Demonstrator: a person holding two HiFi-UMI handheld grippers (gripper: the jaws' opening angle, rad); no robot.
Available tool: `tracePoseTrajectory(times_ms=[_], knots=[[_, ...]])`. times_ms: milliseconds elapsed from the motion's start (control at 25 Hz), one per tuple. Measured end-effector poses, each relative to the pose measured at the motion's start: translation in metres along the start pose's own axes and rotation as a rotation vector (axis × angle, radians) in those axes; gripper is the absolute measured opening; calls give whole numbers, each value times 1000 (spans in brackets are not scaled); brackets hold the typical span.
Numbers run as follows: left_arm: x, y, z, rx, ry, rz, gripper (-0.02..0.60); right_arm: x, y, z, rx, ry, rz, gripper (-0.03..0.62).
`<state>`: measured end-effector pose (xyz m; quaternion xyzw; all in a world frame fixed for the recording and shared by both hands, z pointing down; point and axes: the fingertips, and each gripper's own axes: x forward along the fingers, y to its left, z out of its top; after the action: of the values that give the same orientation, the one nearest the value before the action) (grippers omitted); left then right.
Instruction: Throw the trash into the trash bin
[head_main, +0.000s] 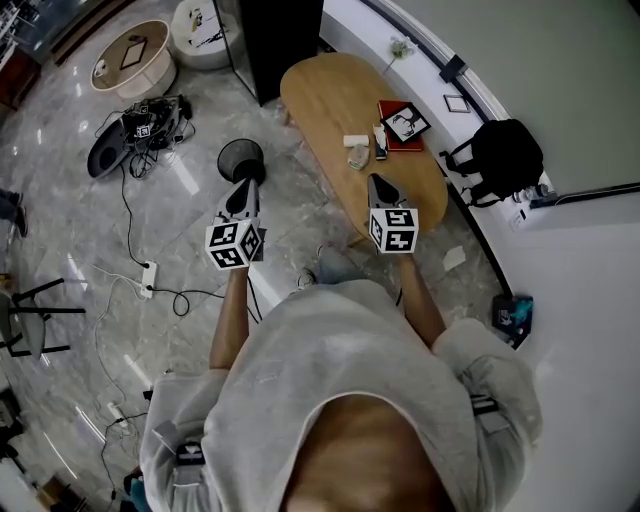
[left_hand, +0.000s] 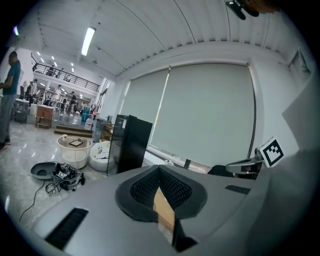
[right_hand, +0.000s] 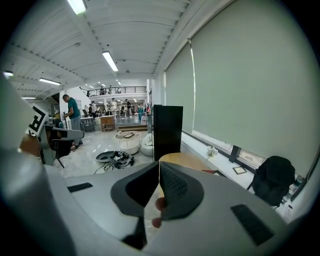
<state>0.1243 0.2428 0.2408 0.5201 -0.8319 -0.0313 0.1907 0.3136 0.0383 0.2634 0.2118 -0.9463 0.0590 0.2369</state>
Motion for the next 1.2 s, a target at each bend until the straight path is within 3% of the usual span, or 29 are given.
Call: tracePoseTrajectory(times_ms=[400, 840, 1200], knots=[[52, 33, -1, -11, 48, 21, 18, 68, -8, 3, 12, 56, 30, 31], [147, 77, 62, 25, 29, 113, 18, 200, -36, 84, -17, 22, 135, 31], [193, 102, 82, 13, 27, 210, 18, 297, -39, 123, -43, 20, 248, 31]])
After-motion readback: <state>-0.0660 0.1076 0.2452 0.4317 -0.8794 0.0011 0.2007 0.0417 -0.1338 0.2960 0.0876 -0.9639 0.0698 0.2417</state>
